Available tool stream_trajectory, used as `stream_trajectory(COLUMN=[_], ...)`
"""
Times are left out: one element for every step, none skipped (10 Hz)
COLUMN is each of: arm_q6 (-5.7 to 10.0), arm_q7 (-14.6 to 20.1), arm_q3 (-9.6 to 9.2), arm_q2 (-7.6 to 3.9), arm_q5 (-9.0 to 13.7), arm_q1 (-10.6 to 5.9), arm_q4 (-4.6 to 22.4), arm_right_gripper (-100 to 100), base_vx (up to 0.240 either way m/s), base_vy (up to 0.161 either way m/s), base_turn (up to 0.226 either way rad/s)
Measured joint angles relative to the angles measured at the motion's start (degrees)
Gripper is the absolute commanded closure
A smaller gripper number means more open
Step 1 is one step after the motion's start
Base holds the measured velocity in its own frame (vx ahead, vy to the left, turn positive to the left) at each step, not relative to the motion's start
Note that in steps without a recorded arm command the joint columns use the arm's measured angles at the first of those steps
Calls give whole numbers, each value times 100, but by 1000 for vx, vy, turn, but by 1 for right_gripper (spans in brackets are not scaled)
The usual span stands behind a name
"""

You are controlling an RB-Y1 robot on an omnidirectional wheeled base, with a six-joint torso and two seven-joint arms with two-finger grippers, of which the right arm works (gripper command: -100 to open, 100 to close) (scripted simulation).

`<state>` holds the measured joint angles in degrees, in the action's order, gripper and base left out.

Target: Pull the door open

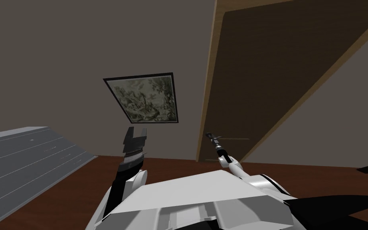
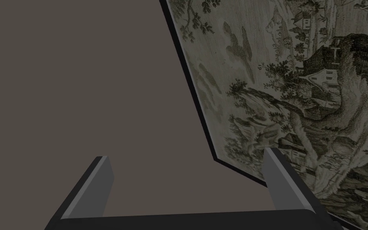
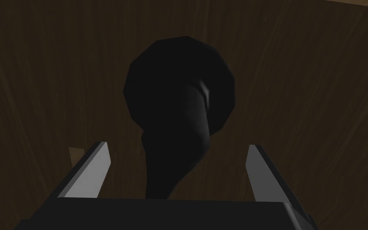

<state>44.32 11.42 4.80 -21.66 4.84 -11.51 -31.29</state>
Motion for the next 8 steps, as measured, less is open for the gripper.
stream_trajectory(arm_q6=[78, 101, 89, 70, 68, 67, 68, 69], arm_q7=[23, 28, 25, 29, 32, 31, 31, 32], arm_q3=[-2, -3, -2, -2, -2, -2, -2, -2], arm_q2=[-23, -25, -24, -19, -17, -17, -17, -18], arm_q5=[0, 0, 0, 3, 3, 3, 3, 3], arm_q1=[-57, -64, -60, -51, -54, -54, -53, -53], arm_q4=[152, 173, 159, 163, 159, 159, 159, 159], arm_right_gripper=[-100, 100, 100, 100, 100, 100, 100, 100], base_vx=[13, 0, -8, 0, 0, 0, 0, -97], base_vy=[-4, 0, 1, 0, 0, 0, 0, -24], base_turn=[0, 0, -1, 0, 0, 0, 0, 79])
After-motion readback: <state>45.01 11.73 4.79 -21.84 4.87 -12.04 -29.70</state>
